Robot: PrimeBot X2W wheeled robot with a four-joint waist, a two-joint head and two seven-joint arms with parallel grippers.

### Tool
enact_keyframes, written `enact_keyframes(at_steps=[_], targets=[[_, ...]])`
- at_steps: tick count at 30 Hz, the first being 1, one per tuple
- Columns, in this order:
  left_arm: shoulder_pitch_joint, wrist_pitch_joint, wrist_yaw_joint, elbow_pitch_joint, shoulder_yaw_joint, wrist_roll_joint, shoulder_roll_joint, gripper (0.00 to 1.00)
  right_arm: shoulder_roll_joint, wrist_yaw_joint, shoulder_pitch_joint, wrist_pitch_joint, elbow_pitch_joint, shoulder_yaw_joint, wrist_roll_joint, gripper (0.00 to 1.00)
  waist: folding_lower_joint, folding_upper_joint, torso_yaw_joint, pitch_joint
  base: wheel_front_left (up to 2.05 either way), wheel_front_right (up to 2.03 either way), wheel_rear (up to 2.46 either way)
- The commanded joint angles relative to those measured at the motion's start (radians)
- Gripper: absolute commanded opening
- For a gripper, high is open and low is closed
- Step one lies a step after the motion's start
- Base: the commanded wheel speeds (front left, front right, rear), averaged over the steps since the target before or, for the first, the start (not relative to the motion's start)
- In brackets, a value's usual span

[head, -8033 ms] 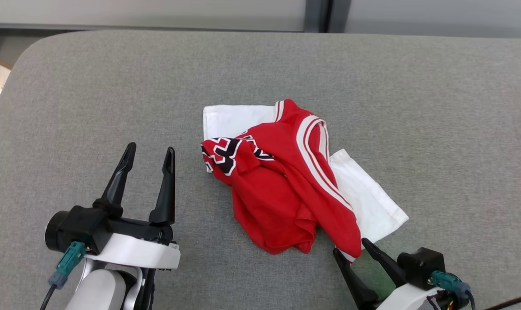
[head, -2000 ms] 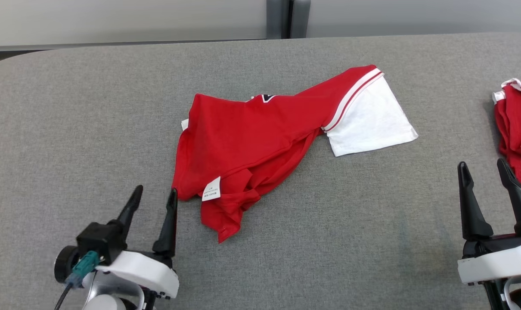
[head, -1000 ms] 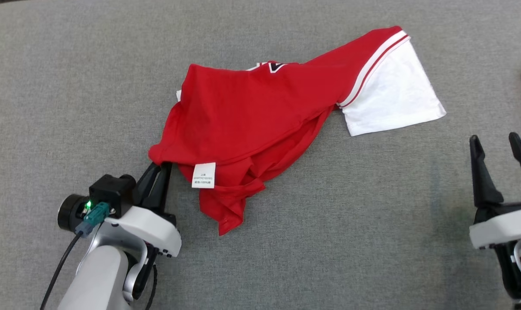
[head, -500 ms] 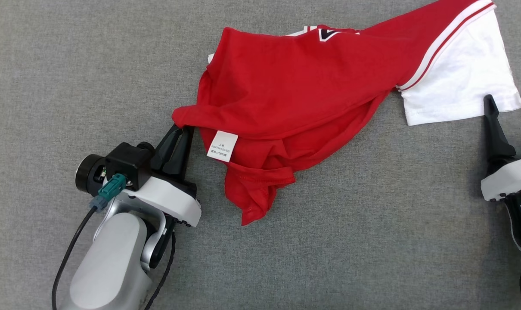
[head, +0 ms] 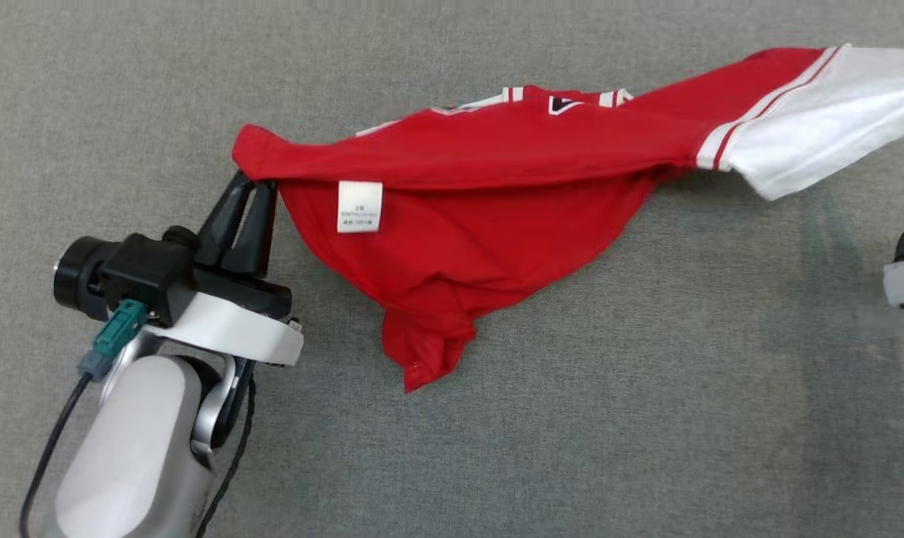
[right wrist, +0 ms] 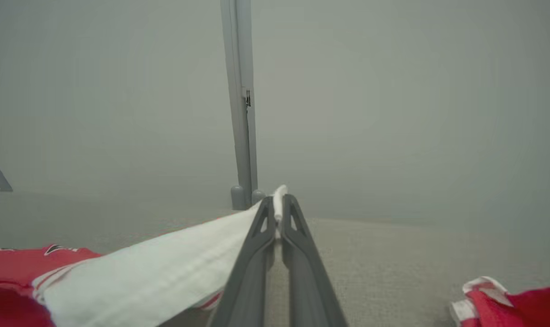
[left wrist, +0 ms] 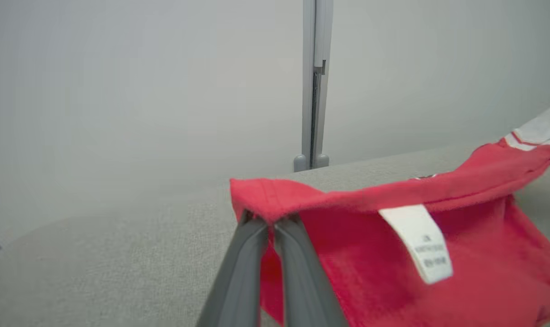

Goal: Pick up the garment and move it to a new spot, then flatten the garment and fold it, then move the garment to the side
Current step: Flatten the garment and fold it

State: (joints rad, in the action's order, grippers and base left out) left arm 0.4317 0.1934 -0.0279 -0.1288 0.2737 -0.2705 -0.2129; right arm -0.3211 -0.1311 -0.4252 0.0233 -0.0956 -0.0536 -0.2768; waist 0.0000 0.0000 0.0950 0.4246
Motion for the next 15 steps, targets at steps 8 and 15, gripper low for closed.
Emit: enact_keyframes(at_steps=[8, 15], targets=[[0.01, -0.098, 0.023, 0.184, -0.034, -0.005, -0.057, 0.0, -0.037, 0.001, -0.073, -0.021, 0.19, -0.067, 0.036, 0.0, 0.0, 0.0, -0.058, -0.123, 0.0, 0.0, 0.0], [0.088, -0.177, 0.021, 0.312, -0.067, -0.042, -0.081, 0.0, -0.071, 0.001, -0.153, -0.08, 0.315, -0.118, 0.049, 0.0, 0.0, 0.0, -0.076, -0.2, 0.0, 0.0, 0.0]])
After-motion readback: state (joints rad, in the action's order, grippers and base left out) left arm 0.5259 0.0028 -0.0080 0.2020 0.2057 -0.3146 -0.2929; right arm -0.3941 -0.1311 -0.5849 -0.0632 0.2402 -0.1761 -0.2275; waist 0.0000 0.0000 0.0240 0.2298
